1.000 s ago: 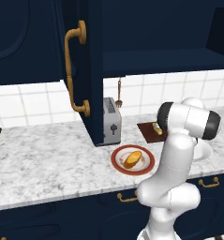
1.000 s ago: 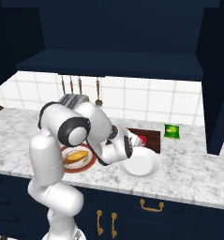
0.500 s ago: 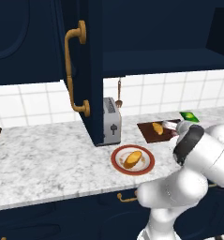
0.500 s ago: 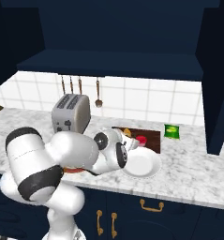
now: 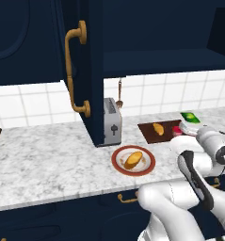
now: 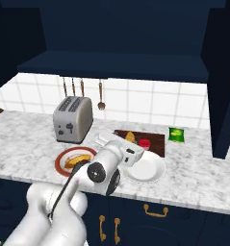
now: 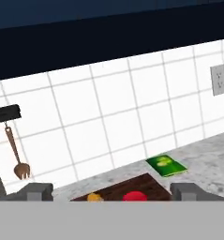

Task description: From the different types of pastries on the counter, select a croissant and place it on the cutting board. Then retrieve a jar of jam from the cabinet and place it alongside the croissant on the cutting board.

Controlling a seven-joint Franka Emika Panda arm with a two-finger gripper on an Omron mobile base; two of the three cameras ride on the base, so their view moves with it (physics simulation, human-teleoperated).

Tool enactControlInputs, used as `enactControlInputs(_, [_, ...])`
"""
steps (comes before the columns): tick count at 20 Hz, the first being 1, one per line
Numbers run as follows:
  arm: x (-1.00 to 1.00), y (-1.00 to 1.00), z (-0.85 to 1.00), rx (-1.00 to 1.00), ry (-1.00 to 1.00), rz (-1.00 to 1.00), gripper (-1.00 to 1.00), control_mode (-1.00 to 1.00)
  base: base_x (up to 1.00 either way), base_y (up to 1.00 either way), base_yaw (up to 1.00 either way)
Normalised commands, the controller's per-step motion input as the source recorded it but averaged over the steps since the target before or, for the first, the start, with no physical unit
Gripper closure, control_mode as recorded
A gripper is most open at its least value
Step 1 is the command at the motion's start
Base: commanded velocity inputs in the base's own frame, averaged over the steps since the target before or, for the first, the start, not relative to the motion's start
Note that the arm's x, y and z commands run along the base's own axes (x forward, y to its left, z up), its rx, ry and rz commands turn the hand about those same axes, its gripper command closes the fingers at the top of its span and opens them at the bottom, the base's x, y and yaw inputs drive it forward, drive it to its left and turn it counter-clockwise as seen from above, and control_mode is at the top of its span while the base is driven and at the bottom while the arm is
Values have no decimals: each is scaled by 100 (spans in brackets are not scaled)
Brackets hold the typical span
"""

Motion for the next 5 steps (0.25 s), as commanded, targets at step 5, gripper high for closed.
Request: enactControlInputs(5, [-100,0,100,0,-21,0,-100,-100,0,0,0])
